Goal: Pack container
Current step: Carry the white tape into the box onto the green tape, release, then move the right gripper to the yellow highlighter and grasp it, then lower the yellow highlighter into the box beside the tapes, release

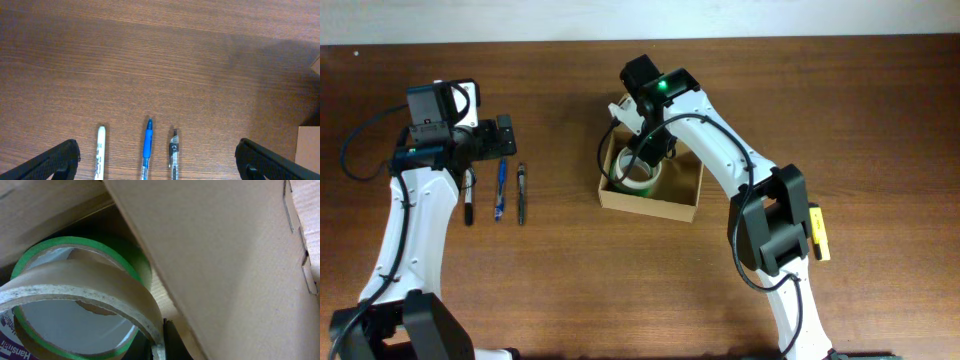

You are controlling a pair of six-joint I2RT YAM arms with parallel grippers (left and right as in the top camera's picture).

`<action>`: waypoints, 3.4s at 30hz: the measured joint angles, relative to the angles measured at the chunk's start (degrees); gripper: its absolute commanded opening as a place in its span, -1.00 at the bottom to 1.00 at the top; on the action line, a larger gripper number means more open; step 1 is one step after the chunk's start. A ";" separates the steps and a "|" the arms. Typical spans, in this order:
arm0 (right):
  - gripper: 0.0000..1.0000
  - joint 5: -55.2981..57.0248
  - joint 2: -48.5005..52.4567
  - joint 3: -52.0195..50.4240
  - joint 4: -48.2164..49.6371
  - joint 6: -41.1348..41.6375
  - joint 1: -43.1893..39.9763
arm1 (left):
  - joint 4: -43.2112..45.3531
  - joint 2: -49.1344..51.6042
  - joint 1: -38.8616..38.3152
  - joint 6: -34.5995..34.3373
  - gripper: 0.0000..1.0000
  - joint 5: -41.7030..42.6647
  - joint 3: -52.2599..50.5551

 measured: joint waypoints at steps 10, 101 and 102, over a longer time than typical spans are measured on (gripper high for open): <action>-0.29 0.20 0.00 -0.02 -2.67 0.50 -0.50 | 0.00 0.00 0.00 0.00 0.99 0.02 0.00; -0.92 -8.48 -27.93 -19.58 -7.65 10.62 -34.05 | 0.09 0.00 0.00 0.00 0.99 -0.02 0.00; -0.92 -8.55 -27.93 -13.99 -9.49 10.88 -30.60 | 0.00 0.00 0.00 0.00 0.99 0.04 0.00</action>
